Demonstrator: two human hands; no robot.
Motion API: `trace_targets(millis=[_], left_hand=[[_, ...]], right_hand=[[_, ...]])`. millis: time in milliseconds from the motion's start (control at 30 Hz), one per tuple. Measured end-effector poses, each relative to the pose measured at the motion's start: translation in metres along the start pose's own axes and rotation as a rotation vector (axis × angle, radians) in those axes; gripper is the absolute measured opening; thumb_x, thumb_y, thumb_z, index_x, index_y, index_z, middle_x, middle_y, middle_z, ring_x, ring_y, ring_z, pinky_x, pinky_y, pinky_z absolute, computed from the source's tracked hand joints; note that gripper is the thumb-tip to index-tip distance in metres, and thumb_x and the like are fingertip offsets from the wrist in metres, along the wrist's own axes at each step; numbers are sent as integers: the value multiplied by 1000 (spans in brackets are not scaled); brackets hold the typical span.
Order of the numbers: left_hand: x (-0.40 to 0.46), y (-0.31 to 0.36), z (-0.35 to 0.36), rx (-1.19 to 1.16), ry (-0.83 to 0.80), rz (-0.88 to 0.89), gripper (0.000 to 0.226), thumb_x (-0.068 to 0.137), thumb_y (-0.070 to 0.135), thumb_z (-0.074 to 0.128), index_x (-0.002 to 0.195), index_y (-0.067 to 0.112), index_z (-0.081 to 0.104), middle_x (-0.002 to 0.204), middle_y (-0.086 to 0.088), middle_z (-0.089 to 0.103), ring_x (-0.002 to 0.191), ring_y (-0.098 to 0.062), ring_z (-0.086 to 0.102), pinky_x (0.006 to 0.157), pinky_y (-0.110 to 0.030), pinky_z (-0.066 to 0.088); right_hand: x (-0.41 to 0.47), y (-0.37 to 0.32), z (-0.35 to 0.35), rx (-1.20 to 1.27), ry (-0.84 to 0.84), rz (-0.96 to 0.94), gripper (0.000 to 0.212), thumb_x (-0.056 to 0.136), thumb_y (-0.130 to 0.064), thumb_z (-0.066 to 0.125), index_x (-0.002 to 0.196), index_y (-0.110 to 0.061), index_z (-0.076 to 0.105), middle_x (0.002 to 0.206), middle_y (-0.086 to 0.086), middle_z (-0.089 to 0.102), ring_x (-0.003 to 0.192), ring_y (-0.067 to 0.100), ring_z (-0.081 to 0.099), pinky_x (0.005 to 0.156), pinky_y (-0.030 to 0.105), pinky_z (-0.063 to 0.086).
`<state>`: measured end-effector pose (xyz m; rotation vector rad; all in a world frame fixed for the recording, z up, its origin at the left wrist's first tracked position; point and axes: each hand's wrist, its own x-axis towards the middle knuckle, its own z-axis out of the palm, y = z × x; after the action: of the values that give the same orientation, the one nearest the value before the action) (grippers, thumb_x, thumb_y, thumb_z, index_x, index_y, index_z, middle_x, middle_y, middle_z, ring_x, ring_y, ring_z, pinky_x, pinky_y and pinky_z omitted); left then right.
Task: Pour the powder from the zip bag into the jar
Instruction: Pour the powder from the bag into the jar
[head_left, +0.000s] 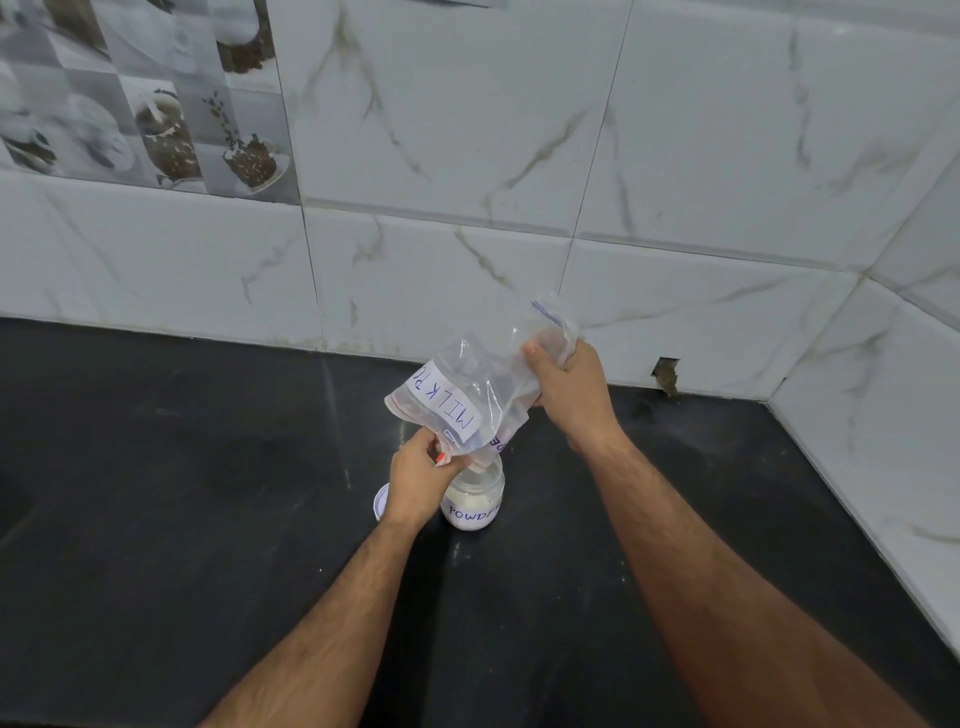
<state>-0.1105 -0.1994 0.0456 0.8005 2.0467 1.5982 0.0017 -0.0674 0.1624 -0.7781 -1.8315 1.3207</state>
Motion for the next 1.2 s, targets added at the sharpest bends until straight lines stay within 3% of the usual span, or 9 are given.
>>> trace_targets(millis=[100,367,567,667,800,933,1033,1100,1200], left_hand=[[-3,2,-2,-76,-49,-5,53,58,43,86,105,26,69,99,13,77,95,-5,71,87,-35,58],[-2,4,-6,-209,-211,-37,78,65,19,92,126,30,44,126,6,64,122,-9,58,98,-30,50],[4,11,-20,-284,-356,-113,96,59,33,90,135,31,32,127,-1,66,119,-10,62,103,-33,48],[8,22,-15,-328,-229,-165,68,84,43,75,134,28,31,123,-4,68,113,-12,65,108,-37,43],[23,37,-3,-402,3,-254,99,61,82,61,136,23,34,128,-8,65,108,-18,70,105,-44,50],[35,56,19,-497,34,-400,96,80,61,72,151,26,17,131,-14,61,108,-28,68,85,-45,60],[36,70,37,-536,-26,-476,89,87,29,72,154,12,16,113,-16,68,84,-27,74,56,-36,61],[34,74,50,-556,-54,-486,81,85,12,64,153,7,20,106,-18,71,74,-25,75,51,-32,58],[31,76,73,-551,-26,-479,87,84,2,57,157,15,12,123,-20,65,88,-26,70,50,-28,55]], right_hand=[[3,5,-5,66,47,29,21,93,-24,59,108,-16,72,96,9,78,93,29,75,86,57,60],[11,29,-34,346,216,312,31,93,-10,59,122,-14,66,111,13,75,98,31,74,72,46,64],[4,62,-52,564,273,546,30,97,-12,62,127,-9,59,103,12,75,85,26,75,66,39,59],[-1,72,-61,654,276,593,37,95,-11,62,132,-8,58,106,11,76,78,24,77,61,35,60],[-8,78,-72,716,263,585,44,92,-11,62,135,-6,58,112,14,74,82,26,77,66,36,60],[-14,81,-85,777,276,580,41,93,-12,63,133,-10,58,105,10,77,83,26,78,69,38,59],[-19,86,-97,830,321,599,44,94,-15,66,135,-13,53,116,13,73,103,30,73,78,44,60],[-23,92,-107,816,348,627,50,92,-18,70,137,-13,51,123,15,70,111,32,69,86,46,59],[-29,97,-122,731,320,721,60,85,-34,78,136,-16,54,123,12,71,106,32,72,78,46,60]])
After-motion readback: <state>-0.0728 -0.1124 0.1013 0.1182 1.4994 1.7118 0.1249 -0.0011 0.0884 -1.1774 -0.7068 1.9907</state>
